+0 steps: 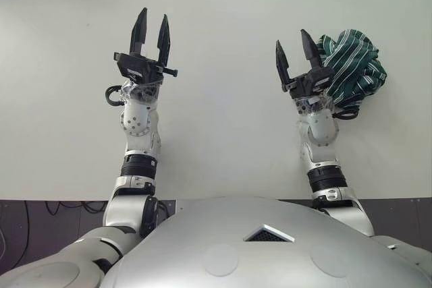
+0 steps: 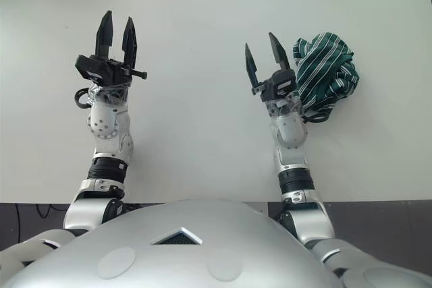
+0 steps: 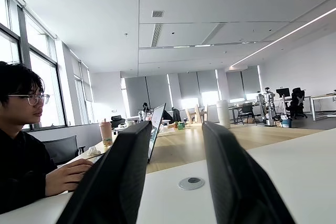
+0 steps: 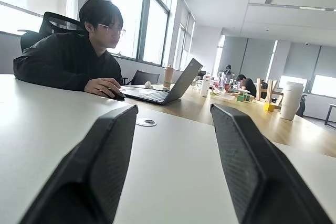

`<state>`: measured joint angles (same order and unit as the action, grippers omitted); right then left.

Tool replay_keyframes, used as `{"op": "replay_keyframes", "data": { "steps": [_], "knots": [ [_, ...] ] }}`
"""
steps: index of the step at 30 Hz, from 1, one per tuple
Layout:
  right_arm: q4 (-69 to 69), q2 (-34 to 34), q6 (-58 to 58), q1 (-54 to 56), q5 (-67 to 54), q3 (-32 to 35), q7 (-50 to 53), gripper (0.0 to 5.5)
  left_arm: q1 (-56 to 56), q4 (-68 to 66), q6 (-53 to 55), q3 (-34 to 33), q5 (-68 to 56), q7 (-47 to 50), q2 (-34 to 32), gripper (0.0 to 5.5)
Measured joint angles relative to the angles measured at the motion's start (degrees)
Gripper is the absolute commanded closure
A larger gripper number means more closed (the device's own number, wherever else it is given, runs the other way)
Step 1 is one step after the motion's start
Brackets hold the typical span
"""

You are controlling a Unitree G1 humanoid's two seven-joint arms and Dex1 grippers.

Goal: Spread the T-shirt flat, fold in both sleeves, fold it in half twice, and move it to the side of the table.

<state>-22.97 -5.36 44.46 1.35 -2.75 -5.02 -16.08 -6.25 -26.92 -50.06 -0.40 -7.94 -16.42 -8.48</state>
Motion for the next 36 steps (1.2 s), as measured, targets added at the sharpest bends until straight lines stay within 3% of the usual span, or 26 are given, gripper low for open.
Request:
{"op": "replay_keyframes", "data": {
  "steps": [36],
  "knots": [
    [-1.72, 0.22, 0.35, 1.3, 0.02, -0.1, -1.32, 2.94, -0.37, -1.7, -0.17, 0.19, 2.42, -0.47, 0.31, 3.79]
  ]
}}
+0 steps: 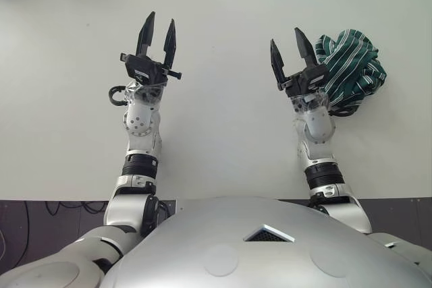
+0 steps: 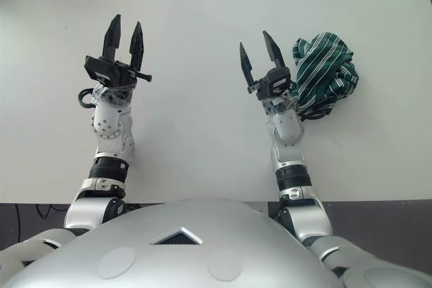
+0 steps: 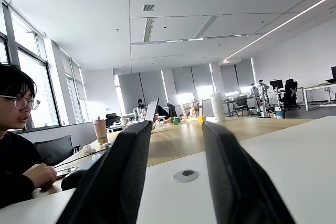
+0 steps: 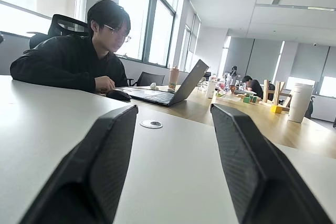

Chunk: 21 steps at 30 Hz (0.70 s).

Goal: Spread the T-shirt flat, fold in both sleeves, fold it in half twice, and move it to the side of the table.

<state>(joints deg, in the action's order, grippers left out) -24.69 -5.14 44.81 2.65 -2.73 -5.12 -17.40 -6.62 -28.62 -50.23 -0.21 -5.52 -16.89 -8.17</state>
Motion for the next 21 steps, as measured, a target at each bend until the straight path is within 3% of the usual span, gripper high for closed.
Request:
{"op": "replay_keyframes", "data": {
  "steps": [6, 9, 11, 13, 14, 16, 21],
  "knots": [
    [0.19, -0.15, -0.15, -0.12, 0.0, 0.14, -0.06, 2.94, -0.01, -0.03, -0.03, 0.0, 0.24, 0.02, 0.05, 3.79],
    [9.83, -2.15, -5.63, -5.7, -4.19, 0.52, -2.56, 2.94, -0.14, -0.29, -0.24, 0.06, 0.57, 0.11, 0.24, 3.79],
    [21.07, -10.38, -11.03, -10.7, -3.96, 3.07, -6.02, 2.94, -0.03, -0.16, -0.22, 0.05, 0.56, 0.2, 0.38, 3.79],
    [28.44, -22.32, -17.46, -13.27, -1.05, 12.49, -7.64, 2.94, 0.94, 1.26, -0.05, 0.08, 0.79, 0.72, 0.78, 3.79],
    [28.24, -27.96, -19.84, -13.32, 1.56, 17.26, -7.39, 2.94, 1.68, 2.29, -0.02, 0.18, 1.35, 0.89, 1.22, 3.79],
    [22.47, -34.23, -21.87, -12.76, 6.34, 20.22, -6.7, 2.94, 2.11, 3.03, 0.1, 0.44, 1.79, 1.36, 1.58, 3.79],
    [8.59, -37.82, -24.09, -12.02, 12.88, 18.45, -5.59, 2.94, 2.11, 3.43, 0.56, 0.55, 2.31, 1.7, 1.69, 3.79]
  ]
}}
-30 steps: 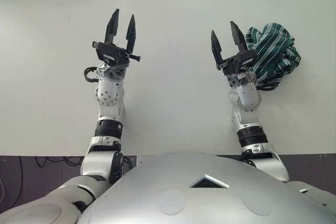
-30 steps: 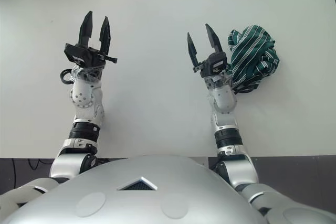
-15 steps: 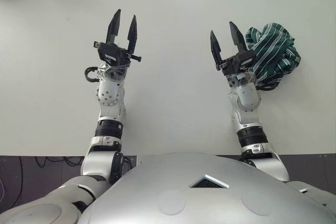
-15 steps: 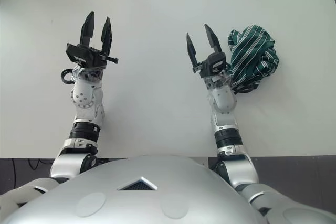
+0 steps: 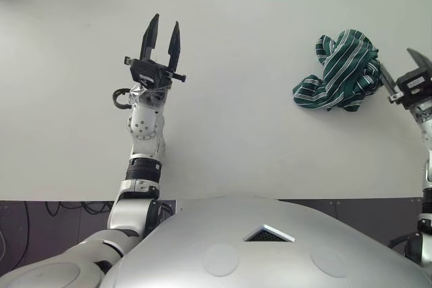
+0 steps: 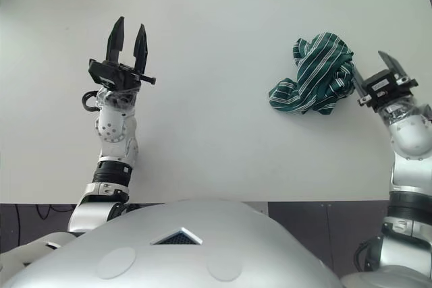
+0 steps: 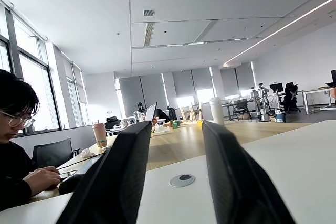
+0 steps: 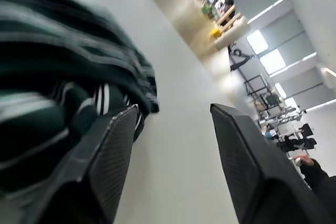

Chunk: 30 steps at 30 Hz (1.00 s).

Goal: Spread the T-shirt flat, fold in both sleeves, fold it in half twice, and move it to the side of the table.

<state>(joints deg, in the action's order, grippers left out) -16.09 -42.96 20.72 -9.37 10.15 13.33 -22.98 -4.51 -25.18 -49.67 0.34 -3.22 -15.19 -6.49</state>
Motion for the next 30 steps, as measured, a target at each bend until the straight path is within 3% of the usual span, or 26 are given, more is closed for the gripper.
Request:
{"op": "replay_keyframes", "data": {
  "steps": [7, 13, 21, 30],
  "knots": [
    [-7.39, -0.22, 2.76, 5.29, -6.24, -6.72, -12.1, 2.94, -0.06, 0.12, 0.74, 0.6, 0.31, -0.11, 0.12, 3.79],
    [6.86, 0.25, 3.41, -3.59, -19.14, -14.11, -27.91, 2.94, 7.11, 15.52, 13.8, 8.99, -8.83, -11.74, -2.82, 3.79],
    [11.25, 0.06, 1.09, -5.89, -19.54, -15.57, -27.87, 2.94, 15.38, 28.58, 28.52, 21.07, -0.41, -22.91, -13.57, 3.79],
    [10.94, 0.66, 1.17, -5.37, -19.11, -16.26, -26.73, 2.94, 6.53, 19.54, 32.87, 22.44, 11.06, -20.25, -14.76, 3.79]
  ]
}}
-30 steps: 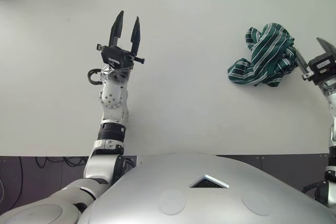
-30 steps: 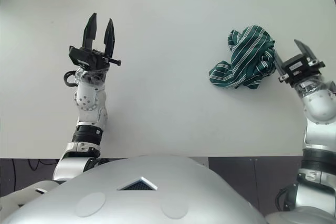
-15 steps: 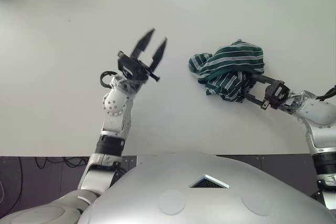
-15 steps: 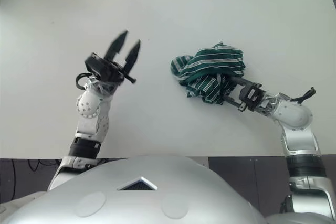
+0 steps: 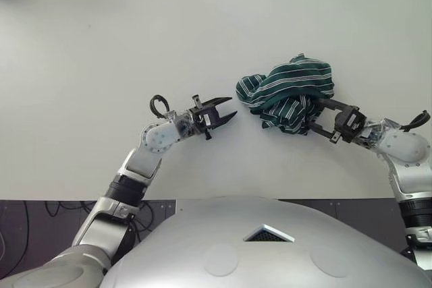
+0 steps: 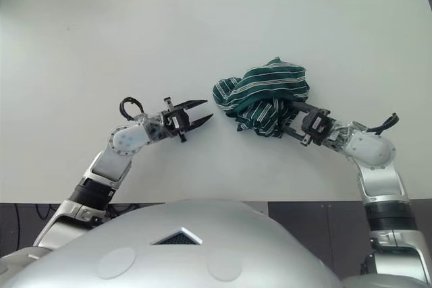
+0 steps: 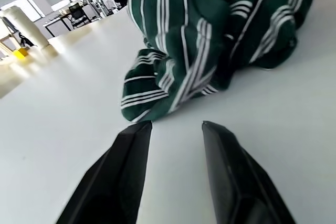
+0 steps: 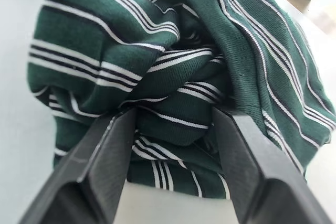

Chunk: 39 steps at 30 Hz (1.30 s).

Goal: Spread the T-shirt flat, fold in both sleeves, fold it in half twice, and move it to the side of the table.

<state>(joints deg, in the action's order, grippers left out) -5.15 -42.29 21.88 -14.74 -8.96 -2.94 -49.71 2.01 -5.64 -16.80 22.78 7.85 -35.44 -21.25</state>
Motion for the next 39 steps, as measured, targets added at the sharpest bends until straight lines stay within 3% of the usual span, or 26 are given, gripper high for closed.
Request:
{"op": "replay_keyframes", "data": {
  "steps": [8, 22, 31, 34, 39],
  "knots": [
    [0.34, 1.17, -0.01, 0.08, 0.08, -0.52, 0.0, 2.94, -6.39, -6.24, -2.31, 3.37, 6.21, 4.8, 3.58, 3.79],
    [0.07, 1.46, 0.02, 1.47, 0.54, -1.58, 0.78, 2.91, -8.31, -6.82, -2.26, 4.04, 6.48, 3.9, 3.44, 5.48],
    [-0.13, 1.48, -0.01, 1.69, 0.38, -1.54, 1.64, 2.91, -8.38, -7.02, -2.32, 3.98, 5.4, 2.54, 3.05, 5.48],
    [1.31, 1.49, -2.01, 0.95, -4.03, -0.02, 0.6, 2.91, -6.91, -6.5, -4.88, 1.74, 3.19, 3.73, 2.78, 5.48],
    [11.43, 1.0, -10.46, -4.5, -27.87, 9.03, -9.97, 2.91, -1.75, 4.1, -10.8, -9.27, -11.56, 3.25, -1.12, 5.48]
  ]
}}
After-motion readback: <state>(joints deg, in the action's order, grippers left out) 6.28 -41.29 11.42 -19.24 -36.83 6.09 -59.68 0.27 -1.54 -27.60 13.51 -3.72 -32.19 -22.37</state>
